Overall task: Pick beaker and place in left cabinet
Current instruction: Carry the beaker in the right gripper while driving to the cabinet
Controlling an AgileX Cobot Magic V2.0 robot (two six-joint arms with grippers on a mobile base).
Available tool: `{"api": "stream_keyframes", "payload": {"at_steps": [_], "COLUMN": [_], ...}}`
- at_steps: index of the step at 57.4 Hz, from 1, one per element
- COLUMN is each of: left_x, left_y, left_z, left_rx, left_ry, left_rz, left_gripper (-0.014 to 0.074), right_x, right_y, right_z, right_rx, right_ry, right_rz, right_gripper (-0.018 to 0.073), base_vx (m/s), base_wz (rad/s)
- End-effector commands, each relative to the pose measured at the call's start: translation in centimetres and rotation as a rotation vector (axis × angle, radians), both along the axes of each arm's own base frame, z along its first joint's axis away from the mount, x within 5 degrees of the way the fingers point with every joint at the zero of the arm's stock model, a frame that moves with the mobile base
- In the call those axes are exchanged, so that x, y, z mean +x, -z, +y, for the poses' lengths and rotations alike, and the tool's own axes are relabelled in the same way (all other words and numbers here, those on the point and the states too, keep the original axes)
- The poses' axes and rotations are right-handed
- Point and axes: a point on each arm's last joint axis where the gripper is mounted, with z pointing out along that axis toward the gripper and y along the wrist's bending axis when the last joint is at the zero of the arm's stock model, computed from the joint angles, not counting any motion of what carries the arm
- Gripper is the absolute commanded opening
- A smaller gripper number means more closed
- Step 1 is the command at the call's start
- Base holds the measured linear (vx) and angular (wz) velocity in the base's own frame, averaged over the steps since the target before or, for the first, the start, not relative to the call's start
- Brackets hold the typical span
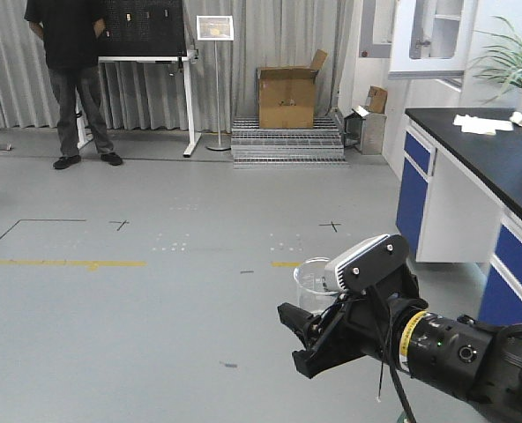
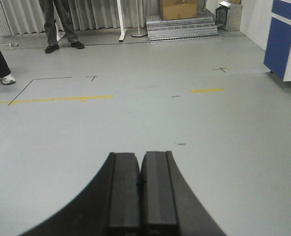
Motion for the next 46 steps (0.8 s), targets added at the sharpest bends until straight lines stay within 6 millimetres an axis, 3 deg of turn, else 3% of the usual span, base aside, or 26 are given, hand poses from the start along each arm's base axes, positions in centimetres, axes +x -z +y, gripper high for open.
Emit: {"api": "stream_keyframes", "payload": {"at_steps": [1, 46], "left_x": [-0.02, -0.02], "left_y": [-1.15, -1.15], "left_z": [-0.14, -0.14], "left_rx": [-0.011, -0.011], "left_ry": [0.015, 0.015], "left_rz": [-0.108, -0.108], "left_gripper": [0.0004, 0.0004], "right_x": [-0.25, -0.26], "right_y": [-2.89, -2.89], "right_z": [0.14, 0.14], "right_rx": [0.08, 0.08], "right_ry": [-0.028, -0.028], "right_rz": [-0.099, -0.099], "right_gripper": [0.0104, 0.0104], "base_vx": [0.86, 0.88], "base_wz": [0.02, 0.01]}}
